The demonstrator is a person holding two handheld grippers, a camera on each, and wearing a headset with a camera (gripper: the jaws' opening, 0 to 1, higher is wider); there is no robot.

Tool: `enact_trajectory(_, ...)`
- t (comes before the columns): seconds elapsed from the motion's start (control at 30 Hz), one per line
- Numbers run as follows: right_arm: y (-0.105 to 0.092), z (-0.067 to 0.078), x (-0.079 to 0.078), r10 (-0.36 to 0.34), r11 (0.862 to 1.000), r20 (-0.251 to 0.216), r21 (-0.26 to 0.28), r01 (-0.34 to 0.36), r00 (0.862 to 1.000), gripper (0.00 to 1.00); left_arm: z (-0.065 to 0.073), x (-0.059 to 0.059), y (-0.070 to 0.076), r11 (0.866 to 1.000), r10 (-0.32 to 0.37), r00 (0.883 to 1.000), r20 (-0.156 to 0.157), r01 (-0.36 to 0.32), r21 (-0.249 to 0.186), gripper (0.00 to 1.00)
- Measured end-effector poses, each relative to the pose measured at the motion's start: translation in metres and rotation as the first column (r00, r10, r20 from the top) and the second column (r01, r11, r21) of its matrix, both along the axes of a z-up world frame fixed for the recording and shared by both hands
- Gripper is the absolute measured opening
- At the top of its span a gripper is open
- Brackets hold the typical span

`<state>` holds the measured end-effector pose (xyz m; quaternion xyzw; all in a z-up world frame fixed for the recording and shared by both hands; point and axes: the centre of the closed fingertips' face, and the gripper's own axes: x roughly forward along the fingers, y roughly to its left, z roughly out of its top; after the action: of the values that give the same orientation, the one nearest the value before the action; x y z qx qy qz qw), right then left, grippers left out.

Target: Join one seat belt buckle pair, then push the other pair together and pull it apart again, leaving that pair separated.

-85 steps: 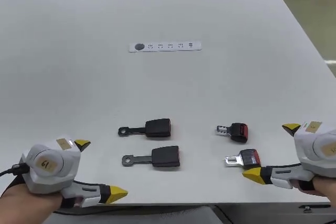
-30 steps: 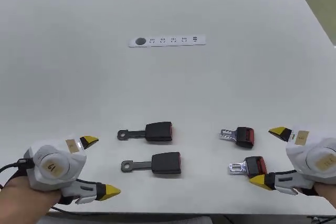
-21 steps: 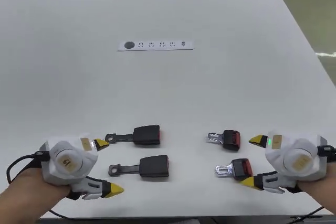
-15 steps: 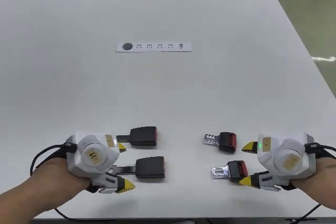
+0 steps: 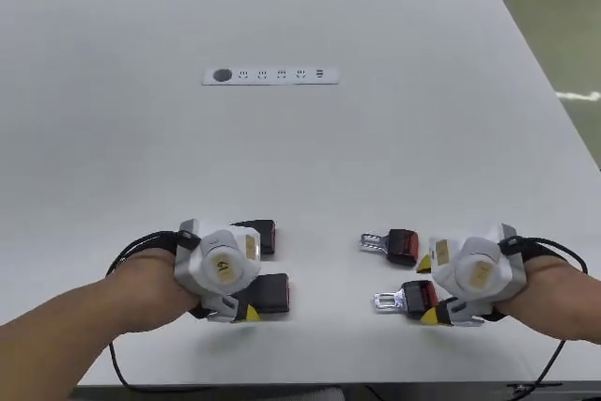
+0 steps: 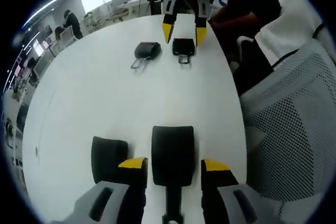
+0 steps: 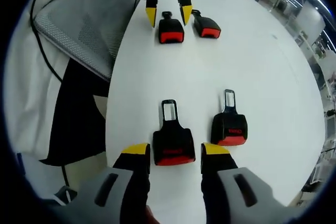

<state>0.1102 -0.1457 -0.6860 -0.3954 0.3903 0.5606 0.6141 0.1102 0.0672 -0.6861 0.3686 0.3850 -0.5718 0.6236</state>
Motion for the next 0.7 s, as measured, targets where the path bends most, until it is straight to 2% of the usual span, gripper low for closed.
enact_trajectory(0.03, -0.001, -0.003, 0.002, 0.003, 1.000, -0.003, -0.004, -0.003, 1.000, 0.36, -0.004, -0.002, 0.001, 1.000, -0.017, 1.000, -0.008, 0.017, 0.011, 0.38)
enact_trajectory(0.07, -0.002, -0.006, 0.001, 0.003, 1.000, -0.016, -0.011, -0.003, 1.000, 0.36, -0.005, -0.001, -0.002, 0.999, -0.037, 0.999, 0.004, 0.037, 0.010, 0.38)
enact_trajectory(0.13, -0.002, -0.013, 0.001, 0.009, 1.000, -0.034, -0.013, -0.009, 0.999, 0.34, -0.007, 0.001, 0.000, 1.000, -0.007, 1.000, 0.004, 0.007, 0.016, 0.33)
enact_trajectory(0.17, -0.001, -0.014, 0.002, 0.002, 1.000, -0.039, -0.004, -0.002, 0.999, 0.34, -0.008, -0.001, -0.001, 1.000, -0.003, 1.000, -0.006, 0.003, 0.003, 0.33)
enact_trajectory(0.2, 0.003, -0.005, 0.001, -0.017, 1.000, -0.039, 0.016, 0.018, 0.999, 0.33, -0.010, -0.002, -0.001, 1.000, -0.015, 1.000, 0.008, 0.015, 0.002, 0.33)
enact_trajectory(0.23, 0.002, -0.004, 0.002, -0.014, 1.000, -0.037, 0.014, 0.014, 0.999, 0.33, -0.008, -0.003, -0.002, 1.000, -0.026, 1.000, 0.009, 0.026, -0.006, 0.33)
enact_trajectory(0.37, 0.005, -0.005, 0.003, -0.029, 0.999, -0.041, 0.024, 0.030, 0.999, 0.32, -0.008, -0.005, -0.002, 0.999, -0.034, 0.999, 0.028, 0.034, 0.017, 0.33)
enact_trajectory(0.47, 0.006, -0.006, 0.001, -0.021, 1.000, -0.036, 0.007, 0.021, 0.999, 0.32, -0.007, -0.005, -0.003, 1.000, -0.030, 0.999, 0.018, 0.029, 0.010, 0.32)
enact_trajectory(0.57, 0.009, -0.005, 0.001, -0.016, 0.999, -0.041, -0.046, 0.014, 0.999, 0.31, -0.006, -0.004, -0.004, 0.999, -0.034, 0.999, 0.002, 0.034, 0.018, 0.32)
enact_trajectory(0.63, 0.020, -0.006, 0.000, -0.023, 0.999, -0.048, -0.037, 0.021, 0.999, 0.31, -0.007, -0.003, -0.003, 0.999, -0.032, 0.999, -0.005, 0.032, 0.023, 0.32)
enact_trajectory(0.67, 0.028, -0.004, -0.003, -0.013, 0.999, -0.069, -0.043, 0.010, 0.998, 0.31, -0.007, -0.003, -0.003, 0.999, -0.034, 0.999, -0.007, 0.034, 0.024, 0.32)
enact_trajectory(0.7, 0.039, -0.004, -0.002, -0.048, 0.999, -0.083, -0.009, 0.047, 0.995, 0.31, -0.007, -0.003, -0.003, 0.999, -0.027, 0.999, -0.017, 0.027, 0.028, 0.32)
